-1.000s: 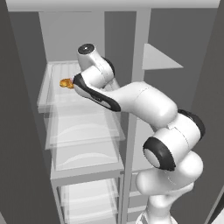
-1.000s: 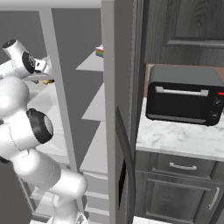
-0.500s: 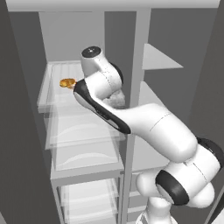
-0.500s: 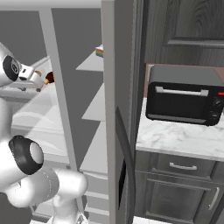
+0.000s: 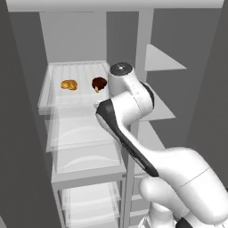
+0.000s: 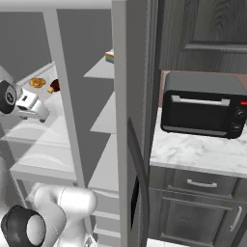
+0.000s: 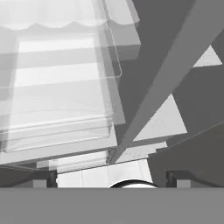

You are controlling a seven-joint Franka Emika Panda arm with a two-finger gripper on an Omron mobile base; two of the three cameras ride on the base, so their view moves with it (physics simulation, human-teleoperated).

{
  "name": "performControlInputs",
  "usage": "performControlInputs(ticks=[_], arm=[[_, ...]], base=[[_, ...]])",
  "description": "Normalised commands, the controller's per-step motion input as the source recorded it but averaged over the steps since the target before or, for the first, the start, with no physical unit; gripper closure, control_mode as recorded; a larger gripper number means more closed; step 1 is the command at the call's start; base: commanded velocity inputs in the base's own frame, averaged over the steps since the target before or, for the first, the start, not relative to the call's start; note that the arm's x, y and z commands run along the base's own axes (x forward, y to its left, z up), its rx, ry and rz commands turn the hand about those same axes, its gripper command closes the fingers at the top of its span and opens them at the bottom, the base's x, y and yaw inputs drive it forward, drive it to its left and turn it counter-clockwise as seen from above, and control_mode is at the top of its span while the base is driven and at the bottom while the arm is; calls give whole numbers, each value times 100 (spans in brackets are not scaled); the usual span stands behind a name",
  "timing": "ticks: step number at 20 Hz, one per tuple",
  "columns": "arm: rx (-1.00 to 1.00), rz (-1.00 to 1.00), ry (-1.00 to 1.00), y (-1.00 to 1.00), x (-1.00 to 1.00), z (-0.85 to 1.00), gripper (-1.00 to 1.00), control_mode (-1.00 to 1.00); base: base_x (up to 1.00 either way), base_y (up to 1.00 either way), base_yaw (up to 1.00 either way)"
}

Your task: Pick up the frozen steak from the freezer, place it on any shelf in the fridge, and close the fridge and freezer doors when done.

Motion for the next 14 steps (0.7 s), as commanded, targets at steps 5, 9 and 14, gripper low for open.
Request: performControlInputs(ticks=[5, 9, 14], arm=[[11, -5, -1, -100, -87, -3, -100, -100], [7, -5, 11, -100, -23, -1, -100, -100], [1, 0, 13, -57, 0, 0, -100, -100]], base=[[0, 0, 0], [0, 0, 0], [0, 0, 0]])
